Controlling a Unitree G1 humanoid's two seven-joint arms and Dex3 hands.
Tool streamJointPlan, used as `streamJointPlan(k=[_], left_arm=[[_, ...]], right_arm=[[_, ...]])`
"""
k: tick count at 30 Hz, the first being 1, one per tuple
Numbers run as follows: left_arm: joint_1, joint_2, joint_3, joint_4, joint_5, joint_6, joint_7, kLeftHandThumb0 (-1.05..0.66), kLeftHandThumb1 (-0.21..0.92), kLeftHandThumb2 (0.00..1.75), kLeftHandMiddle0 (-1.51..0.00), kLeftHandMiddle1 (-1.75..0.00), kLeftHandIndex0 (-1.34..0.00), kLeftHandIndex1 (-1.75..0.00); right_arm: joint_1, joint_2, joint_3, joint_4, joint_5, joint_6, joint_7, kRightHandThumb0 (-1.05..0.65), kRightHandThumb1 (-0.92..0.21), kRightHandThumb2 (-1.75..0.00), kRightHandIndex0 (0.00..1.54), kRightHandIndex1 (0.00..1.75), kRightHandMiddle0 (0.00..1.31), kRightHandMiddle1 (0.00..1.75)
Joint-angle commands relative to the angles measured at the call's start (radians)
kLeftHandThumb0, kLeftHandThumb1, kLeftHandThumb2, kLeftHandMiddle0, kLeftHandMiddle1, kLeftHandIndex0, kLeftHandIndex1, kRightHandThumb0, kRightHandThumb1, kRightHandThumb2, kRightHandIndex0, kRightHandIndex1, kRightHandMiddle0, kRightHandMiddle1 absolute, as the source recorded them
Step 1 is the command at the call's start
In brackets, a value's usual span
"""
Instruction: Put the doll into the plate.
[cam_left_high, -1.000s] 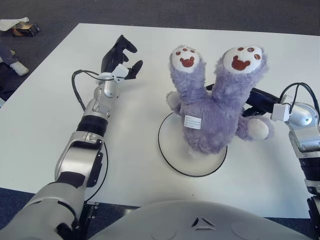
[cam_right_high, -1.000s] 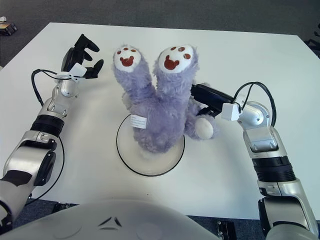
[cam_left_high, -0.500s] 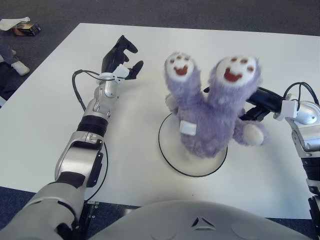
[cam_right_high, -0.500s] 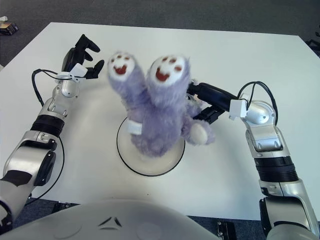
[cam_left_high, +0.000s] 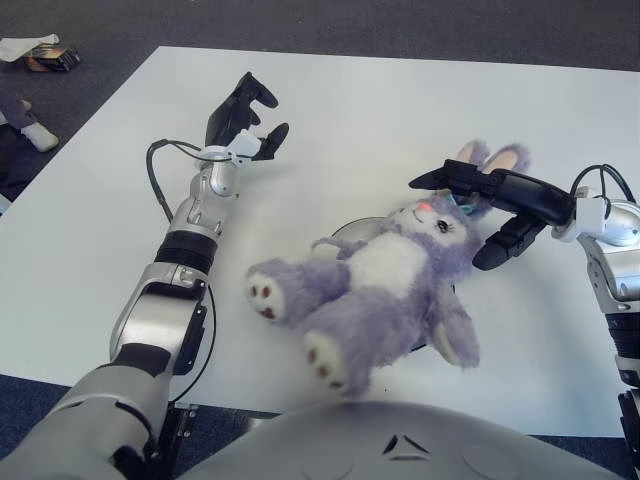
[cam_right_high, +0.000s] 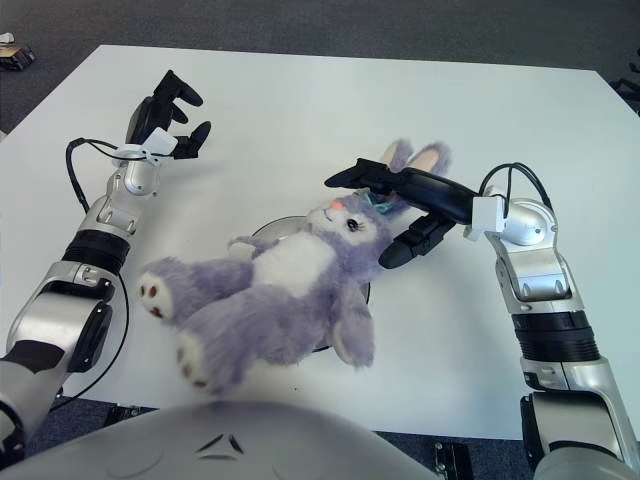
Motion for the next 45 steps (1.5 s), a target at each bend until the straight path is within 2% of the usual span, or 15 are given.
streamJointPlan(k=[1, 5, 6, 7, 8, 9, 14, 19, 28, 33, 35, 37, 41, 43, 45], left_arm=[[-0.007, -0.001, -0.011, 0.004, 0.014, 0.003, 0.007, -0.01, 0.55, 1.04, -0.33, -1.75, -0.32, -1.75], [-0.008, -0.002, -0.016, 0.002, 0.018, 0.005, 0.011, -0.01, 0.55, 1.05, -0.34, -1.75, -0.32, -1.75], [-0.009, -0.003, -0.018, 0.002, 0.02, 0.007, 0.014, -0.01, 0.55, 1.05, -0.34, -1.75, -0.32, -1.75], [-0.01, -0.003, -0.02, 0.004, 0.023, 0.008, 0.017, -0.01, 0.55, 1.05, -0.34, -1.75, -0.32, -1.75], [-0.01, -0.004, -0.022, 0.005, 0.025, 0.008, 0.019, -0.01, 0.55, 1.05, -0.34, -1.75, -0.32, -1.75], [-0.011, -0.006, -0.025, 0.005, 0.028, 0.01, 0.02, -0.01, 0.54, 1.06, -0.34, -1.75, -0.32, -1.75], [-0.014, -0.011, -0.032, 0.007, 0.033, 0.009, 0.022, -0.01, 0.54, 1.06, -0.35, -1.75, -0.33, -1.75], [-0.02, -0.014, -0.036, 0.015, 0.038, 0.001, 0.029, -0.01, 0.53, 1.07, -0.35, -1.75, -0.33, -1.75], [-0.027, -0.02, -0.041, 0.03, 0.042, -0.003, 0.03, -0.01, 0.53, 1.07, -0.35, -1.75, -0.33, -1.75], [-0.032, -0.02, -0.045, 0.04, 0.045, -0.007, 0.033, -0.01, 0.54, 1.06, -0.34, -1.75, -0.33, -1.75], [-0.032, -0.021, -0.048, 0.04, 0.049, -0.007, 0.038, -0.01, 0.54, 1.06, -0.34, -1.75, -0.32, -1.75], [-0.032, -0.021, -0.05, 0.038, 0.051, -0.006, 0.041, -0.01, 0.55, 1.05, -0.34, -1.75, -0.32, -1.75], [-0.031, -0.021, -0.05, 0.033, 0.05, 0.001, 0.04, -0.01, 0.56, 1.03, -0.33, -1.75, -0.31, -1.75], [-0.029, -0.021, -0.047, 0.031, 0.044, 0.002, 0.035, -0.01, 0.57, 1.03, -0.33, -1.75, -0.31, -1.75], [-0.028, -0.022, -0.044, 0.03, 0.037, -0.001, 0.03, -0.01, 0.56, 1.04, -0.33, -1.75, -0.31, -1.75]], right_arm=[[-0.02, -0.01, -0.016, 0.009, 0.016, -0.004, 0.01, -1.05, -0.85, -0.16, 0.11, 0.16, 0.0, 0.6], [-0.021, -0.008, -0.017, 0.01, 0.015, -0.004, 0.013, -1.05, -0.85, -0.16, 0.11, 0.15, 0.0, 0.6], [0.001, -0.009, -0.071, -0.035, 0.309, 0.258, 0.018, -1.05, -0.85, -0.16, 0.11, 0.15, 0.0, 0.6], [0.008, -0.021, -0.1, -0.087, 0.54, 0.483, 0.002, -0.98, -0.87, -0.28, 0.12, 0.15, 0.0, 0.64], [0.012, -0.031, -0.119, -0.123, 0.696, 0.637, -0.01, -0.88, -0.89, -0.45, 0.11, 0.14, 0.0, 0.63], [0.01, -0.051, -0.135, -0.14, 0.78, 0.732, -0.02, -0.82, -0.9, -0.56, 0.1, 0.14, 0.0, 0.63], [-0.043, -0.091, -0.165, -0.13, 0.816, 0.804, -0.02, -0.71, -0.92, -0.65, 0.06, 0.09, 0.0, 0.49], [-0.103, -0.096, -0.175, -0.114, 0.858, 0.874, -0.009, -0.65, -0.9, -0.61, 0.07, 0.08, 0.0, 0.51], [-0.13, -0.131, -0.251, -0.112, 0.915, 1.012, -0.077, -0.65, -0.72, -0.66, 0.13, 0.06, 0.0, 0.61], [-0.225, -0.14, -0.26, -0.025, 0.886, 1.076, -0.093, -0.68, -0.78, -0.63, 0.16, 0.06, 0.0, 0.52], [-0.328, -0.134, -0.237, 0.071, 0.857, 1.11, -0.109, -0.72, -0.84, -0.6, 0.17, 0.05, 0.0, 0.43], [-0.379, -0.125, -0.233, 0.117, 0.849, 1.145, -0.131, -0.77, -0.89, -0.63, 0.16, 0.04, 0.0, 0.31], [-0.367, -0.116, -0.266, 0.09, 0.871, 1.209, -0.188, -0.82, -0.91, -0.68, 0.15, 0.02, 0.0, 0.2], [-0.331, -0.114, -0.271, 0.06, 0.834, 1.173, -0.172, -0.82, -0.92, -0.62, 0.14, 0.01, 0.0, 0.15], [-0.261, -0.096, -0.271, 0.022, 0.734, 1.047, -0.153, -0.78, -0.87, -0.57, 0.13, 0.01, 0.0, 0.15]])
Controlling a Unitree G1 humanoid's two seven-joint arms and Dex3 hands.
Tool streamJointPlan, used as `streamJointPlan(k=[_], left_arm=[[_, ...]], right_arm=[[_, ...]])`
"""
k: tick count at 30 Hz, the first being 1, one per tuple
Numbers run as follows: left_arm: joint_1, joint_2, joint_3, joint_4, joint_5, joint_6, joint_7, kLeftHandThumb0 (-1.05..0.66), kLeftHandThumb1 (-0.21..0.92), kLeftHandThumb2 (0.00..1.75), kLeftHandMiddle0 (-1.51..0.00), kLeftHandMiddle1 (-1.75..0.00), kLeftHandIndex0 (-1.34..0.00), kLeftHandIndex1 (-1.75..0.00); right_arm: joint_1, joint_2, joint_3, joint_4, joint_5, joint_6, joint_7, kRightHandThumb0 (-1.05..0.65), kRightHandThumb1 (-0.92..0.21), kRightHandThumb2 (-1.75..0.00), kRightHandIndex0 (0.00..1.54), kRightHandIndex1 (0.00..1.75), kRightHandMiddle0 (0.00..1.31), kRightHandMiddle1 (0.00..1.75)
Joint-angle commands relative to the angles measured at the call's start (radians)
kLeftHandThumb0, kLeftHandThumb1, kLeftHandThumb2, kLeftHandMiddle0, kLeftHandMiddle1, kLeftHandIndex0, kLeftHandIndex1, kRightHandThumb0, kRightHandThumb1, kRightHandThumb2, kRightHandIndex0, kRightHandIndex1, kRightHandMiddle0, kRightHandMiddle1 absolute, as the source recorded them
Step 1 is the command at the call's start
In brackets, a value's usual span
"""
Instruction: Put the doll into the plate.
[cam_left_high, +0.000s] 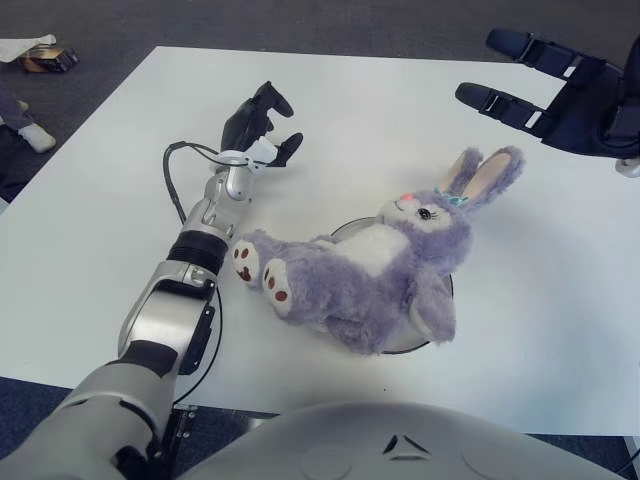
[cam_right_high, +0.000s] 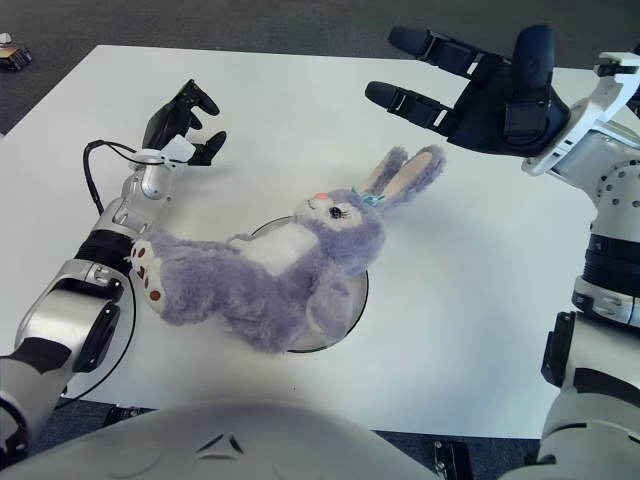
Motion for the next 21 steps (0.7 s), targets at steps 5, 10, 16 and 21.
streamJointPlan(k=[5, 10, 16, 21], left_arm=[[-0.01, 0.006, 0.014, -0.011, -0.024, -0.01, -0.011, -0.01, 0.54, 1.06, -0.34, -1.75, -0.32, -1.75], [-0.005, 0.007, 0.025, -0.011, -0.048, -0.026, -0.021, -0.01, 0.52, 1.09, -0.36, -1.75, -0.34, -1.75], [0.002, 0.01, 0.036, -0.016, -0.069, -0.051, -0.023, -0.01, 0.51, 1.1, -0.37, -1.75, -0.35, -1.75], [0.009, 0.008, 0.047, -0.025, -0.079, -0.057, -0.023, -0.01, 0.5, 1.11, -0.37, -1.75, -0.35, -1.75]], right_arm=[[0.136, 0.091, -0.002, -0.114, -0.278, -0.309, -0.067, -0.6, -0.57, -0.76, 0.15, 0.01, 0.0, 0.34], [0.132, 0.164, 0.009, -0.126, -0.382, -0.427, -0.114, -0.4, -0.36, -0.98, 0.16, 0.01, 0.0, 0.6], [0.117, 0.193, 0.037, -0.132, -0.487, -0.475, -0.174, -0.1, -0.32, -1.2, 0.17, 0.01, 0.0, 0.74], [0.127, 0.19, 0.047, -0.138, -0.551, -0.498, -0.194, -0.05, -0.37, -1.24, 0.2, 0.03, 0.0, 0.71]])
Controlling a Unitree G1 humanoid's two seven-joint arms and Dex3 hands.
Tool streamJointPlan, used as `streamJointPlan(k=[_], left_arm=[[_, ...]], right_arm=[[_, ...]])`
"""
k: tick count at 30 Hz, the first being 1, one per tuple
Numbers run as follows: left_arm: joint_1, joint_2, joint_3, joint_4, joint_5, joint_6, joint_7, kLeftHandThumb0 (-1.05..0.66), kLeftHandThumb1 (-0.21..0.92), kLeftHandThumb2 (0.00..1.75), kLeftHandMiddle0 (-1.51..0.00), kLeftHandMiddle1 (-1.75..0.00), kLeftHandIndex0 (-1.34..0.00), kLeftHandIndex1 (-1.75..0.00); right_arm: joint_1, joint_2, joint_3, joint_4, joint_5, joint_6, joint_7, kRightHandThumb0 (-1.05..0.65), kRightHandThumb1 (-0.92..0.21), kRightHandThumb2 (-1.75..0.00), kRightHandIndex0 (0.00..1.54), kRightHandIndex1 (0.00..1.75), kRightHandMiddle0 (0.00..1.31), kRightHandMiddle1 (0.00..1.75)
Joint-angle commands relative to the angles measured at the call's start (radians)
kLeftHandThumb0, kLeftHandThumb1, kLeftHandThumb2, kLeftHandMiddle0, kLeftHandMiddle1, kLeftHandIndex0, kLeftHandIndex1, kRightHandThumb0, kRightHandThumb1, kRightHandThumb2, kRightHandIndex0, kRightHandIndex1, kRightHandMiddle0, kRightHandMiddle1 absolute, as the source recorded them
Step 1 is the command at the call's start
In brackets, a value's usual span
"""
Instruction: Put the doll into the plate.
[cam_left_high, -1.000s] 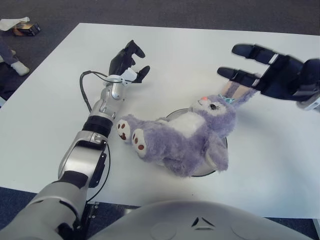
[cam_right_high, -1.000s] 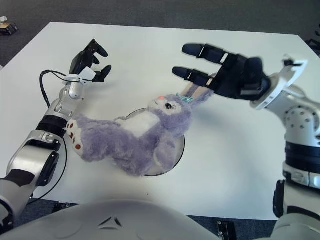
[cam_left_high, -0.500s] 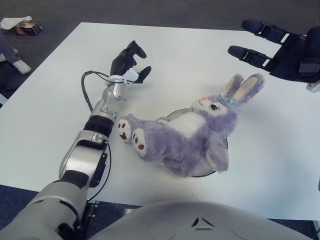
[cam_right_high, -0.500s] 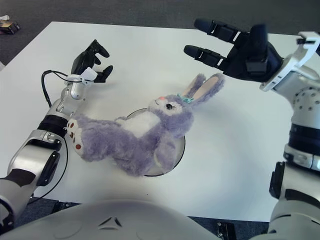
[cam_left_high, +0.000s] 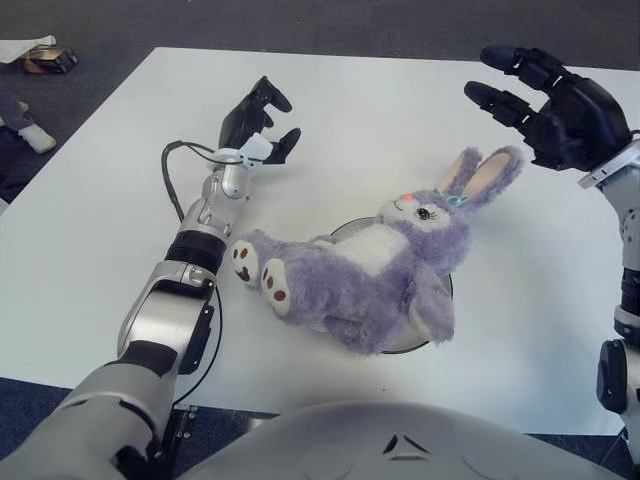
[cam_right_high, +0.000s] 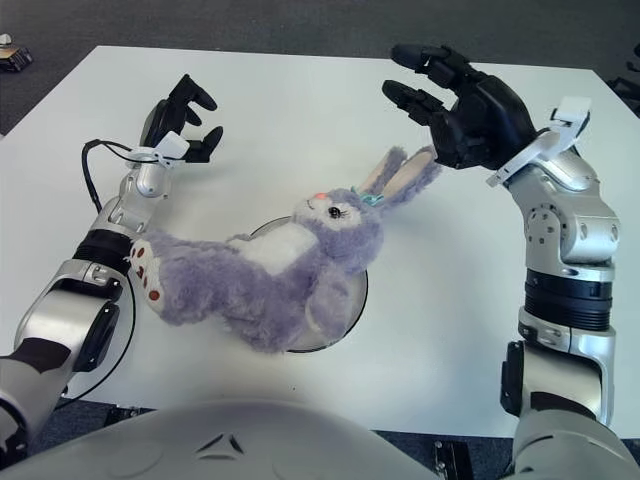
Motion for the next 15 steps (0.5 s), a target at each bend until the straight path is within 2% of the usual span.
streamJointPlan(k=[1, 6, 9, 11, 15], left_arm=[[0.01, 0.006, 0.018, -0.017, -0.018, -0.011, -0.005, -0.01, 0.5, 1.11, -0.37, -1.75, -0.35, -1.75], [0.02, 0.004, 0.033, -0.026, -0.044, -0.021, -0.012, -0.01, 0.51, 1.1, -0.36, -1.75, -0.35, -1.75], [0.026, -0.002, 0.053, -0.028, -0.075, -0.039, -0.022, -0.01, 0.52, 1.09, -0.36, -1.75, -0.34, -1.75], [0.028, -0.005, 0.063, -0.027, -0.093, -0.051, -0.027, -0.01, 0.52, 1.09, -0.36, -1.75, -0.34, -1.75], [0.035, -0.011, 0.085, -0.027, -0.129, -0.081, -0.031, -0.01, 0.53, 1.08, -0.35, -1.75, -0.34, -1.75]], right_arm=[[-0.003, 0.0, 0.006, -0.013, -0.042, -0.03, -0.012, -0.06, -0.38, -1.23, 0.2, 0.03, 0.0, 0.7], [0.001, -0.005, 0.016, -0.023, -0.108, -0.053, -0.033, -0.2, -0.46, -1.12, 0.24, 0.07, 0.0, 0.72], [0.005, -0.005, 0.029, -0.007, -0.203, -0.122, -0.075, -0.29, -0.54, -1.02, 0.27, 0.12, 0.0, 0.74], [0.009, 0.0, 0.036, 0.002, -0.258, -0.168, -0.1, -0.35, -0.62, -0.93, 0.25, 0.22, 0.0, 0.75], [0.012, 0.014, 0.055, 0.035, -0.379, -0.262, -0.178, -0.41, -0.7, -0.84, 0.19, 0.4, 0.0, 0.77]])
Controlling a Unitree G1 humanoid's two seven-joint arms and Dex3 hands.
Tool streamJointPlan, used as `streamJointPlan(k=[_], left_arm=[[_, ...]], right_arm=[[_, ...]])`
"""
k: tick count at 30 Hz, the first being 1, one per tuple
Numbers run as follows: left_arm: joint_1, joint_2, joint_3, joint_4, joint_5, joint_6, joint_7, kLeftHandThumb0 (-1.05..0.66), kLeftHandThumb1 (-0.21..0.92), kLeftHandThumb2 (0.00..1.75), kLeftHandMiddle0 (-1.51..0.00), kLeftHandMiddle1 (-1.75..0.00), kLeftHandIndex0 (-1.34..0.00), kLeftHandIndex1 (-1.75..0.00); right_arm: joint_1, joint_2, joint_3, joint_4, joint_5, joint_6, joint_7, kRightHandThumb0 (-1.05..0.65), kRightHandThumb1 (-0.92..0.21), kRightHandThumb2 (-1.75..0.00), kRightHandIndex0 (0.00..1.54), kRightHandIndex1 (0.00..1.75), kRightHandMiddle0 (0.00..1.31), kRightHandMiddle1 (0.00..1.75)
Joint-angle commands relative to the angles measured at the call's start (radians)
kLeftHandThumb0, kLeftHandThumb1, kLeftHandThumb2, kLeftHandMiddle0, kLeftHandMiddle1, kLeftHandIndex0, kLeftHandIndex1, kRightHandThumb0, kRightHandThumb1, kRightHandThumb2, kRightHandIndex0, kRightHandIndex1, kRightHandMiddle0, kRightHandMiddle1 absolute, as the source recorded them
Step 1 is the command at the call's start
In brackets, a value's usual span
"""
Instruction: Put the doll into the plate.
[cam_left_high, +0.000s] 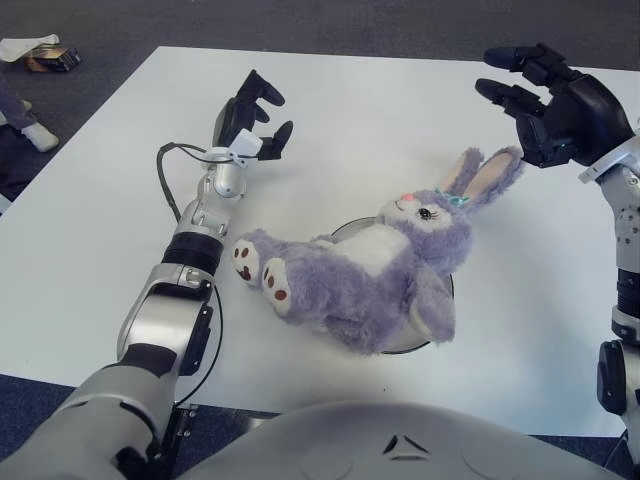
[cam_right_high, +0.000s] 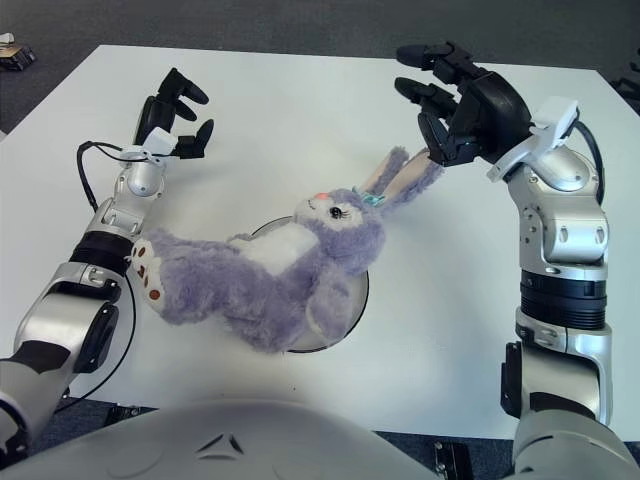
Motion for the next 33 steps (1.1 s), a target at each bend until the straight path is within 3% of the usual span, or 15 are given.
streamJointPlan(k=[1, 9, 18, 22, 26, 33], left_arm=[[0.019, -0.007, 0.028, -0.008, -0.033, -0.037, -0.004, -0.01, 0.53, 1.08, -0.35, -1.75, -0.34, -1.75], [0.043, -0.021, 0.066, -0.017, -0.08, -0.096, -0.001, 0.0, 0.52, 1.08, -0.35, -1.75, -0.34, -1.75], [0.075, -0.047, 0.114, -0.032, -0.154, -0.107, -0.028, -0.01, 0.53, 1.08, -0.35, -1.75, -0.34, -1.75], [0.082, -0.052, 0.135, -0.028, -0.193, -0.109, -0.054, -0.01, 0.54, 1.07, -0.34, -1.75, -0.33, -1.75], [0.082, -0.053, 0.159, -0.011, -0.231, -0.113, -0.082, -0.01, 0.55, 1.05, -0.34, -1.75, -0.32, -1.75], [0.084, -0.054, 0.186, 0.009, -0.249, -0.1, -0.086, -0.01, 0.57, 1.02, -0.32, -1.75, -0.3, -1.75]], right_arm=[[0.011, 0.015, 0.018, 0.036, -0.119, -0.093, -0.083, -0.43, -0.72, -0.81, 0.19, 0.48, 0.0, 0.78], [-0.003, 0.049, 0.05, 0.127, -0.291, -0.189, -0.233, -0.45, -0.75, -0.79, 0.25, 0.72, 0.0, 0.95], [-0.025, 0.105, 0.079, 0.217, -0.43, -0.216, -0.404, -0.41, -0.75, -0.84, 0.29, 0.92, 0.0, 1.12], [-0.053, 0.119, 0.081, 0.314, -0.444, -0.243, -0.446, -0.39, -0.75, -0.87, 0.29, 0.99, 0.0, 1.14], [-0.056, 0.143, 0.064, 0.329, -0.435, -0.231, -0.485, -0.38, -0.78, -0.88, 0.26, 1.03, 0.0, 1.1], [-0.059, 0.174, 0.035, 0.329, -0.413, -0.188, -0.534, -0.4, -0.85, -0.83, 0.23, 0.9, 0.0, 0.97]])
